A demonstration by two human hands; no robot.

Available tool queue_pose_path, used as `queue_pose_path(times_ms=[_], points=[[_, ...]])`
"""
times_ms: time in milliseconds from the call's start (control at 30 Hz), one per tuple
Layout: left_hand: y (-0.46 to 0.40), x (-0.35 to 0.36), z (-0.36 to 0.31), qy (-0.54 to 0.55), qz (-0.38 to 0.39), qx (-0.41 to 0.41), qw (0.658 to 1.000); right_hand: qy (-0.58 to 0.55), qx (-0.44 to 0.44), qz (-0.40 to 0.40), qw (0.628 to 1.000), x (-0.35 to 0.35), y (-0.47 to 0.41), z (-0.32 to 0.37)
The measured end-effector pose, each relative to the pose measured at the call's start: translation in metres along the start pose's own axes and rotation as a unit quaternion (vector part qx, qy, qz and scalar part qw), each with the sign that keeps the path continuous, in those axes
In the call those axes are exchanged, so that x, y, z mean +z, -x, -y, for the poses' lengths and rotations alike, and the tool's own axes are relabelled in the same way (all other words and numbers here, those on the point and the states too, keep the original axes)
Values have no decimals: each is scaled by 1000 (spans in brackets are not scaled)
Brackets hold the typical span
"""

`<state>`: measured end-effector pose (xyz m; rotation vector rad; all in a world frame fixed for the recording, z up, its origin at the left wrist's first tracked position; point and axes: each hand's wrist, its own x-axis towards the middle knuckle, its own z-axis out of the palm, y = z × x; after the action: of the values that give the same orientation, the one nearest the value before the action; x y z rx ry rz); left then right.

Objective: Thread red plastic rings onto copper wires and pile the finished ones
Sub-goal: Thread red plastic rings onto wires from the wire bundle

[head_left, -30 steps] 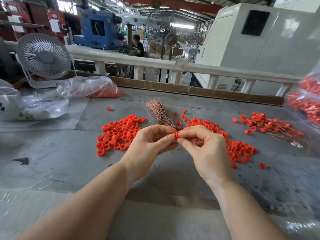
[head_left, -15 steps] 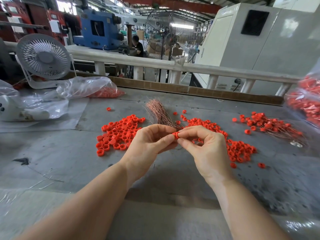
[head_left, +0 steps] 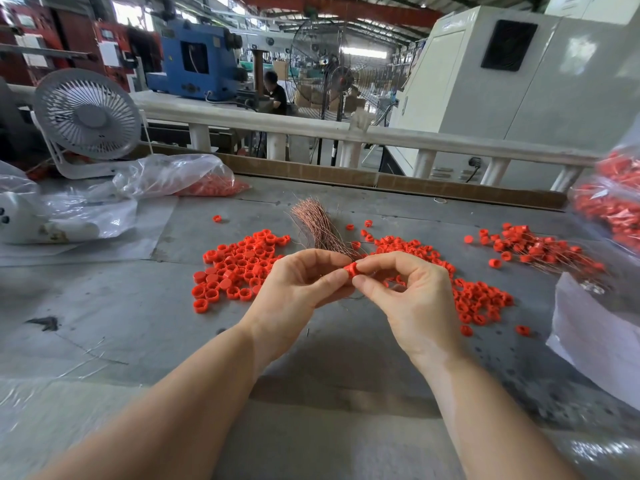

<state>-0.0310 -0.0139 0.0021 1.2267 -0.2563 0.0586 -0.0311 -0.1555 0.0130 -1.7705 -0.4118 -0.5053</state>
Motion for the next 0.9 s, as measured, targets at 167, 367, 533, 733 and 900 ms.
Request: queue_pose_path(times_ms=[167, 367, 533, 733, 900], points=[[0, -1, 1, -6, -1, -3, 1000, 6, -4, 6, 1000, 0, 0, -1], [-2, -1, 2, 6, 1, -3, 1000, -42, 28, 0, 999, -1, -2, -5], [-2, -1, 3, 11, -8, 0, 1000, -85, 49, 12, 995, 0, -3, -4], [-2, -1, 3, 11, -7, -2, 1000, -97, 62, 16, 993, 0, -3, -4], [-3, -1, 3, 11, -9, -2, 1000, -92, 55, 19, 994, -1, -3, -5]])
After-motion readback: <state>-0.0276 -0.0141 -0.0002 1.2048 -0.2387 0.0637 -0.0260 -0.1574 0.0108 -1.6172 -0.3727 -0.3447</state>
